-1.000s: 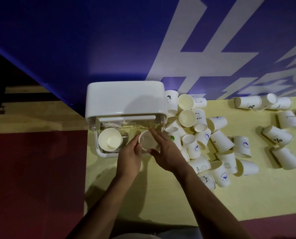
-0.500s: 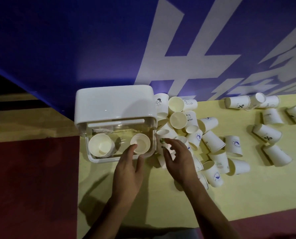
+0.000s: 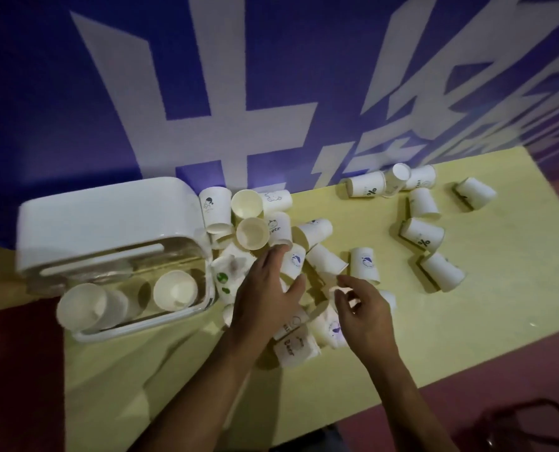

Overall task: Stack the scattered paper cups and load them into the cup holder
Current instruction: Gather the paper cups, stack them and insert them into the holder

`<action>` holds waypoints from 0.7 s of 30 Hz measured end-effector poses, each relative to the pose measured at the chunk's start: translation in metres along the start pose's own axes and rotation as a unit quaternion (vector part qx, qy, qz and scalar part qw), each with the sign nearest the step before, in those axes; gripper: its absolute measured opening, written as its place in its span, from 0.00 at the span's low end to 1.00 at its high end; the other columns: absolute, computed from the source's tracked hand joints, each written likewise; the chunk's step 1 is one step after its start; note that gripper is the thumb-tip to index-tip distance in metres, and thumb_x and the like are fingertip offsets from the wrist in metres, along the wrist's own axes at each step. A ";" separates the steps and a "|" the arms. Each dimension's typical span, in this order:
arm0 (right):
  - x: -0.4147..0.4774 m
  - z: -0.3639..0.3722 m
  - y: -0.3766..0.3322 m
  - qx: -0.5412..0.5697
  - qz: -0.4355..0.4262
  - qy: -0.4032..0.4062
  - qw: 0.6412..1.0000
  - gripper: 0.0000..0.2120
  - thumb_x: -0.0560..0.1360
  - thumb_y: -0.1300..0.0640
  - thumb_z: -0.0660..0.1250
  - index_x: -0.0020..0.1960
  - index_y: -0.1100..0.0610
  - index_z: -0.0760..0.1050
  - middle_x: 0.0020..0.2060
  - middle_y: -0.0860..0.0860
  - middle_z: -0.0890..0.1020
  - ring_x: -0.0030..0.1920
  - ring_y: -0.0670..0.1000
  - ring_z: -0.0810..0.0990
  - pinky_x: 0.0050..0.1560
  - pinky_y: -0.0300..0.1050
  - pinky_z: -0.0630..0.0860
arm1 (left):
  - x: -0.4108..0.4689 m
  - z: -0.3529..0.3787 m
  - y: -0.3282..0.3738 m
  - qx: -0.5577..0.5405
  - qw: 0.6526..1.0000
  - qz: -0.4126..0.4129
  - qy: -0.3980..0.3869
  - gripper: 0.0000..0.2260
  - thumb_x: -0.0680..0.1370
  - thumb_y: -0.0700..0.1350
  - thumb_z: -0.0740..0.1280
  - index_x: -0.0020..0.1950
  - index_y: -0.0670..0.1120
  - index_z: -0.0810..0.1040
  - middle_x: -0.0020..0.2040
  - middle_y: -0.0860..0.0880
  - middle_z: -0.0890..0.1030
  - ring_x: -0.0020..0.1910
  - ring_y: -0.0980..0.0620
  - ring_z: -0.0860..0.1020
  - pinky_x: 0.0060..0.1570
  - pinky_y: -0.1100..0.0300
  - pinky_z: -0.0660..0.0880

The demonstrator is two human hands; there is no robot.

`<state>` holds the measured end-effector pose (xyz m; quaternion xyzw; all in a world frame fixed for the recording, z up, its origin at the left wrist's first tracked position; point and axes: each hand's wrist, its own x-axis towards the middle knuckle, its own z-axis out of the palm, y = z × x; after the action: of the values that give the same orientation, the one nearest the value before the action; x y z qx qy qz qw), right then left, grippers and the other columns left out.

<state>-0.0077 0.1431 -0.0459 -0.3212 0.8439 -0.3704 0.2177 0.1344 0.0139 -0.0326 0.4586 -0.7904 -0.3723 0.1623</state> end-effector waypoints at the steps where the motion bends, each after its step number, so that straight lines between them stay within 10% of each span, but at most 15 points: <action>1: 0.004 -0.008 0.007 0.001 0.004 0.001 1.000 0.11 0.78 0.62 0.69 0.59 0.52 0.81 0.50 0.41 0.83 0.45 0.44 0.81 0.44 0.34 0.75 | 0.006 0.010 0.008 0.005 1.000 0.006 -0.001 0.24 0.77 0.56 0.69 0.71 0.51 0.71 0.67 0.53 0.77 0.62 0.51 0.76 0.52 0.59 0.75; 21: 0.179 -0.139 0.117 -0.011 0.053 -0.029 0.998 0.13 0.78 0.59 0.70 0.63 0.55 0.80 0.53 0.45 0.83 0.46 0.40 0.80 0.48 0.32 0.74 | 0.213 0.200 0.126 0.226 0.970 0.054 -0.073 0.35 0.77 0.60 0.71 0.78 0.50 0.63 0.78 0.49 0.67 0.76 0.46 0.67 0.71 0.51 0.69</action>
<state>-0.2613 0.1453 -0.0710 -0.2891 0.8573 -0.3395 0.2574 -0.1730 -0.0404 -0.0918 0.4115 -0.8874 -0.2072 0.0167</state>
